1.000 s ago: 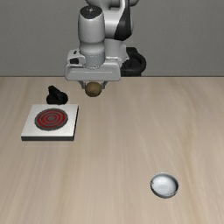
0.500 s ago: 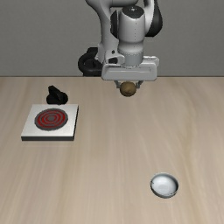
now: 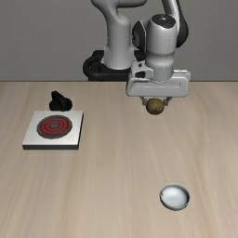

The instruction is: Pick up the kiwi and place it on the white bowl with the stove turned on

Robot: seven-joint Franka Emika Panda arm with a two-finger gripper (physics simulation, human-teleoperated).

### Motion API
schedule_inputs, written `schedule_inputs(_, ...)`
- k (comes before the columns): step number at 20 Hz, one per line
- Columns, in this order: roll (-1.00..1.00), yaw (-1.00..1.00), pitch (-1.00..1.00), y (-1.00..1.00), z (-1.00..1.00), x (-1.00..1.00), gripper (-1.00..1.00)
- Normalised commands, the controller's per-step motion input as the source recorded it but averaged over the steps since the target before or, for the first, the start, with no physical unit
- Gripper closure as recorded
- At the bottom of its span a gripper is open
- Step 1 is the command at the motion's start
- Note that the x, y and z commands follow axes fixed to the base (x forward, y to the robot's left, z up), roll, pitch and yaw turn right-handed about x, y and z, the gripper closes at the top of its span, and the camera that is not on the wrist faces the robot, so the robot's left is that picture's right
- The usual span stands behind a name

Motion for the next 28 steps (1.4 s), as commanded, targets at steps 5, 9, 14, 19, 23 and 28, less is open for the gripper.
schedule_inputs(5, 0.0, 0.0, 0.0, 0.0, 0.0, 1.0, 1.0)
schedule_inputs(9, 0.0, 0.0, 0.0, 0.0, 0.0, 1.0, 1.0)
schedule_inputs(14, 0.0, 0.0, 0.0, 0.0, 0.0, 1.0, 1.0)
schedule_inputs(19, 0.0, 0.0, 0.0, 0.0, 0.0, 1.0, 1.0)
schedule_inputs(23, 0.0, 0.0, 0.0, 0.0, 0.0, 1.0, 1.0)
schedule_inputs(28, 0.0, 0.0, 0.0, 0.6, 0.0, 0.4, 1.0)
